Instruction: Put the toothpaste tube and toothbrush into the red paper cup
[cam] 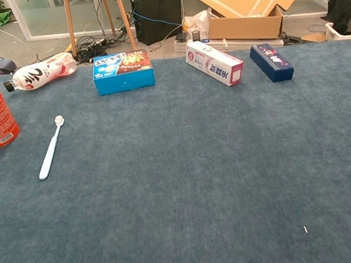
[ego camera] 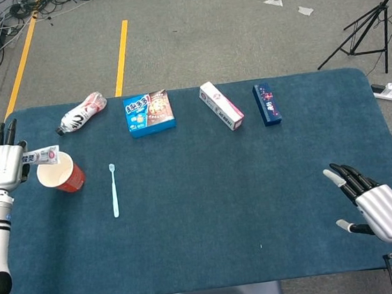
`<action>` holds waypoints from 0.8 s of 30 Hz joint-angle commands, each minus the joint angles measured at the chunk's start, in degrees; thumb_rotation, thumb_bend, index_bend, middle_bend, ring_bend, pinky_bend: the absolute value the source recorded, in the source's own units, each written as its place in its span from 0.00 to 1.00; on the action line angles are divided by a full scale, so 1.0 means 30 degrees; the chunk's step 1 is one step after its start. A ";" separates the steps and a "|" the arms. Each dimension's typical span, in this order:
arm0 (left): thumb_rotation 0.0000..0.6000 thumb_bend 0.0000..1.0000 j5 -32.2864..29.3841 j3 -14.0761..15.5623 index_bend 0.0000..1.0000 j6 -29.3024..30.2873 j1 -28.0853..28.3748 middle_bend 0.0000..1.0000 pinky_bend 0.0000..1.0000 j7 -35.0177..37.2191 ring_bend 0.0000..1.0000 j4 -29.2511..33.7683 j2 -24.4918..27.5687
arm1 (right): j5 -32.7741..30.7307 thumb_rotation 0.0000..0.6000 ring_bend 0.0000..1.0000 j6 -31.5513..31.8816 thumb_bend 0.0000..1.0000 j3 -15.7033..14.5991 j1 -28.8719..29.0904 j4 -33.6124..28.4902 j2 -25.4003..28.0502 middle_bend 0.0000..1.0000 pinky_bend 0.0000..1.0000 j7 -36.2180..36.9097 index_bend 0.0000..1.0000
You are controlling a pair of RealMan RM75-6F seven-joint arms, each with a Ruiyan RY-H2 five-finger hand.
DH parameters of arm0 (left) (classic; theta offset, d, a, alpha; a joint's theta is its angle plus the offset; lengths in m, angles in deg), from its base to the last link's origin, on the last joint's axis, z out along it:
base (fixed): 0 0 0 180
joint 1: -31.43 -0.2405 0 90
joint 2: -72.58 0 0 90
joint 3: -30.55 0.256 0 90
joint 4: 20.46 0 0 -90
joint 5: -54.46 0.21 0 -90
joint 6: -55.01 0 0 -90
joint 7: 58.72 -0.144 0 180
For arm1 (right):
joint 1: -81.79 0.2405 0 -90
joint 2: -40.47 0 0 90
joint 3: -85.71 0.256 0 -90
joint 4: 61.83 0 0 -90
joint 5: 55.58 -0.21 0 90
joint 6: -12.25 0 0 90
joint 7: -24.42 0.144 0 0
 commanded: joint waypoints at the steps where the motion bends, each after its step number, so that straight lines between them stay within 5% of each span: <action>1: 1.00 0.40 0.0037 0.0158 0.91 -0.0241 -0.0173 0.00 0.00 0.0236 0.00 -0.0407 -0.0258 | -0.0072 1.00 0.11 -0.0101 0.00 -0.0019 0.0019 0.0012 -0.0038 0.09 0.44 -0.0048 0.07; 24: 1.00 0.40 0.0061 0.0283 0.91 -0.1701 -0.0584 0.00 0.00 0.1466 0.00 -0.2972 -0.2121 | -0.0670 1.00 0.11 -0.0833 0.00 -0.0043 0.0230 0.0329 -0.0396 0.09 0.44 0.0039 0.07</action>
